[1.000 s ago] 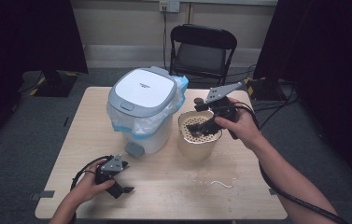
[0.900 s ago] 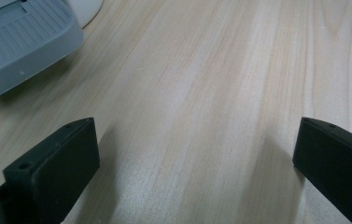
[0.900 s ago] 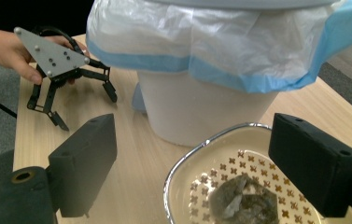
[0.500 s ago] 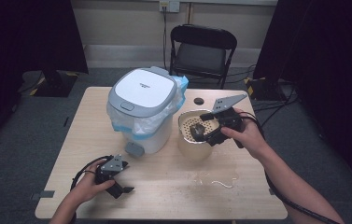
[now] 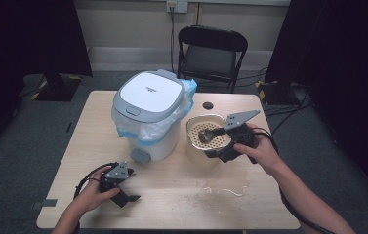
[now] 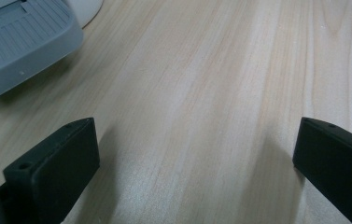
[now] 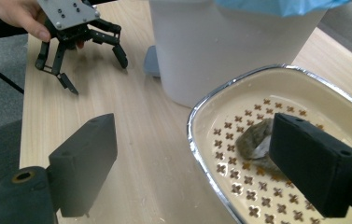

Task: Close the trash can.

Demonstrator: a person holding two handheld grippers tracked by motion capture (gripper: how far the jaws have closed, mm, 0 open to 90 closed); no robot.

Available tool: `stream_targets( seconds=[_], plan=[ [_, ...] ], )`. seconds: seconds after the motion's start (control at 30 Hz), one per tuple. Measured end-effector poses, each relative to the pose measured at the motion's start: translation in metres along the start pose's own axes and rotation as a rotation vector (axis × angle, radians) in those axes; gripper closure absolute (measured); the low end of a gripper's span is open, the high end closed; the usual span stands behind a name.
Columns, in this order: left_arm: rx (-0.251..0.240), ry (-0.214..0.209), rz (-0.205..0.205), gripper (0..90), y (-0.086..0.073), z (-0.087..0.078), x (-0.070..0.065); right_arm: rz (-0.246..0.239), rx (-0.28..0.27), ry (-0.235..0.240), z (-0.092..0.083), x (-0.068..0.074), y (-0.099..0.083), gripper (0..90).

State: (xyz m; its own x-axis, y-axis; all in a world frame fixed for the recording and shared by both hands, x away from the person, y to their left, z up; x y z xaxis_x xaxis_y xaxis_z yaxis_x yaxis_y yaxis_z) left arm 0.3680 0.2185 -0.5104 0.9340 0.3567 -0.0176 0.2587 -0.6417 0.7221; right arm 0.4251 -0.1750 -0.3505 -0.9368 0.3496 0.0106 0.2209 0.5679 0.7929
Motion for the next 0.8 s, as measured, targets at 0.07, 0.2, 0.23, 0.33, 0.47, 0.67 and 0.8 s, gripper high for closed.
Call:
stream_targets(
  seconds=[0.07,0.2,0.23,0.33,0.47,0.67,0.8],
  plan=[
    [0.0,0.0,0.0,0.0,0.0,0.0,0.0,-0.002,0.006,0.001,0.002,0.001,-0.004,14.8],
    [0.0,0.0,0.0,0.0,0.0,0.0,0.0,-0.003,0.011,0.006,0.003,0.004,-0.012,14.9],
    [0.0,0.0,0.0,0.0,0.0,0.0,0.0,-0.001,0.008,0.006,0.003,0.004,-0.014,14.9],
    [0.0,0.0,0.0,0.0,0.0,0.0,0.0,0.0,0.009,0.013,0.001,0.006,-0.018,14.8],
    [0.0,0.0,0.0,0.0,0.0,0.0,0.0,-0.003,0.022,0.009,0.001,0.008,-0.026,14.9],
    [0.0,0.0,0.0,0.0,0.0,0.0,0.0,0.01,0.015,0.009,-0.002,0.009,-0.036,14.9],
    [0.0,0.0,0.0,0.0,0.0,0.0,0.0,0.02,0.021,0.007,-0.004,0.008,-0.044,14.9]
  ],
)
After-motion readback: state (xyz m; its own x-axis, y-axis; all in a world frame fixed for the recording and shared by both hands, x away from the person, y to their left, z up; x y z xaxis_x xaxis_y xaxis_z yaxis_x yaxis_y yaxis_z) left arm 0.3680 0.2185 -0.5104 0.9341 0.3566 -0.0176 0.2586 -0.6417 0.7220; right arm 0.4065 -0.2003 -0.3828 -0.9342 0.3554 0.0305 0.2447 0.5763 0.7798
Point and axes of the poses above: each handheld gripper's, and its own axes: z roughly forward along the jaws, y roughly out of its top, x roughly to its left, the point moved 1 cm from there along z, roughly forward along the jaws
